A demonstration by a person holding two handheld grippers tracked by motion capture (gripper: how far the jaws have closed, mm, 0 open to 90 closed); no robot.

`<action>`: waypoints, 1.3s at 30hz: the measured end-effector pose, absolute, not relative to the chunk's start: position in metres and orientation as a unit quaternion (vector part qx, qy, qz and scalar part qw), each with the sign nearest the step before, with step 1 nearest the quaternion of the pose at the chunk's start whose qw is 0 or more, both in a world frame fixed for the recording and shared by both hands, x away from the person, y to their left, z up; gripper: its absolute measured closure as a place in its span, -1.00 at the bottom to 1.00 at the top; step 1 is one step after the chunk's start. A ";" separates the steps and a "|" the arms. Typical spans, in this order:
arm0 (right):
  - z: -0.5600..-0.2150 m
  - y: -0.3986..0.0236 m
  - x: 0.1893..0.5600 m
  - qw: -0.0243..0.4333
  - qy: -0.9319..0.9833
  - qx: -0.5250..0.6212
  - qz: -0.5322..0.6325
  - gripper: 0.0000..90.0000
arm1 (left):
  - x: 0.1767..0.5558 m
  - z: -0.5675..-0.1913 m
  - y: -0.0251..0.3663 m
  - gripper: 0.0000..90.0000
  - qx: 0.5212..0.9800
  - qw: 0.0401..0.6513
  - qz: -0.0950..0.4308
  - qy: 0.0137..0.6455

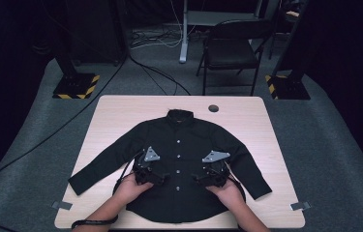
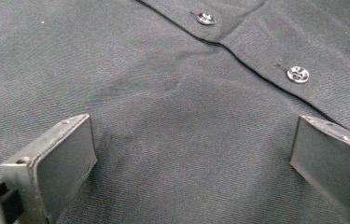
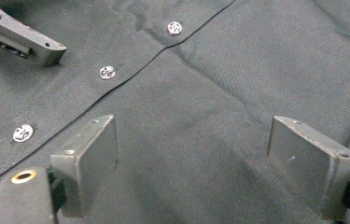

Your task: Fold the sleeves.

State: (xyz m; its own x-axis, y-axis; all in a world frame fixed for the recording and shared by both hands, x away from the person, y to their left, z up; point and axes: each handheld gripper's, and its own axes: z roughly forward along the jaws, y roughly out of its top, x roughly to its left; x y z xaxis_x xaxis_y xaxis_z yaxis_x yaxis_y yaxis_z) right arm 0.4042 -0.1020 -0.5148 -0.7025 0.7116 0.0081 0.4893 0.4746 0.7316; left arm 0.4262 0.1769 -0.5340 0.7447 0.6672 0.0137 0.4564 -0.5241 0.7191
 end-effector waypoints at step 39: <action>-0.494 -0.129 0.406 0.178 0.831 0.369 0.376 -0.56 | 0.426 -0.534 0.177 -1.00 0.861 0.362 0.145 0.326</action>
